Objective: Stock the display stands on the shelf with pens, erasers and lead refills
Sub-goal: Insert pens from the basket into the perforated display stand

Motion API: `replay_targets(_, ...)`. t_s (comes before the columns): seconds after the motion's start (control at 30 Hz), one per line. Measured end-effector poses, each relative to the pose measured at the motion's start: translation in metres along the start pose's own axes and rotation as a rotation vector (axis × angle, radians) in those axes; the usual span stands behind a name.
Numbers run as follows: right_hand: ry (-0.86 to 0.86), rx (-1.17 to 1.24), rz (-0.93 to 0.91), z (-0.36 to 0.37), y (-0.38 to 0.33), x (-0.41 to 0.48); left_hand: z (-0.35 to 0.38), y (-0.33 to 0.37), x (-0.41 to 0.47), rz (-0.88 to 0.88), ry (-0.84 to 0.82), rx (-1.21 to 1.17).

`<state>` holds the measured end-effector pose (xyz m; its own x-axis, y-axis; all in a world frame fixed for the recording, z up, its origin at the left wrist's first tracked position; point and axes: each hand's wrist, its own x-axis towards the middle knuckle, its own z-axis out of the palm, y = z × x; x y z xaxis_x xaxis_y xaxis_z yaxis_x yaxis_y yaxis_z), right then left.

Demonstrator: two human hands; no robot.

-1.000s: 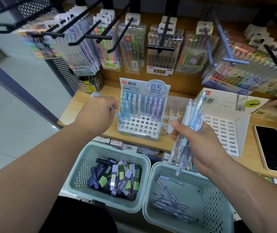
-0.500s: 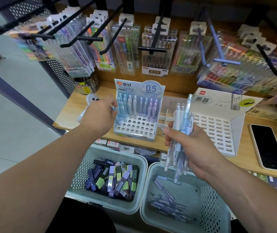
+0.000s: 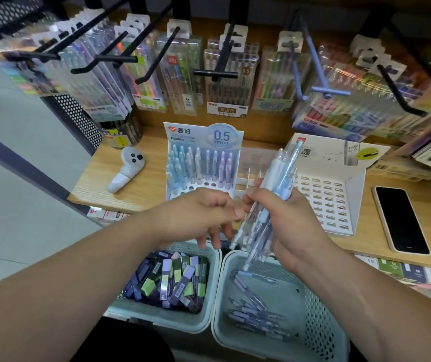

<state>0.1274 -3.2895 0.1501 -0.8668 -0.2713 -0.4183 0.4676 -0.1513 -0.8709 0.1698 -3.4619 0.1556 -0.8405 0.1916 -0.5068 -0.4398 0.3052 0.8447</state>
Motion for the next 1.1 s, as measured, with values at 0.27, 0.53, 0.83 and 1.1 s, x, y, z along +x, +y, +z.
replay_targets(0.27,0.054,0.025,-0.043,-0.002,-0.005,0.002,0.015,-0.006,0.004,-0.007,0.004,-0.189)
replay_targets(0.53,0.154,0.053,-0.104,-0.006,-0.007,0.010,-0.004,-0.003,0.005,0.055,0.292,-0.414)
replay_targets(0.83,0.126,0.005,-0.064,-0.006,-0.005,0.007,-0.044,0.001,0.001,0.226,0.616,-0.522)
replay_targets(1.1,0.052,-0.072,-0.097,-0.010,-0.001,0.003,-0.058,-0.027,0.015,0.189,0.959,0.361)
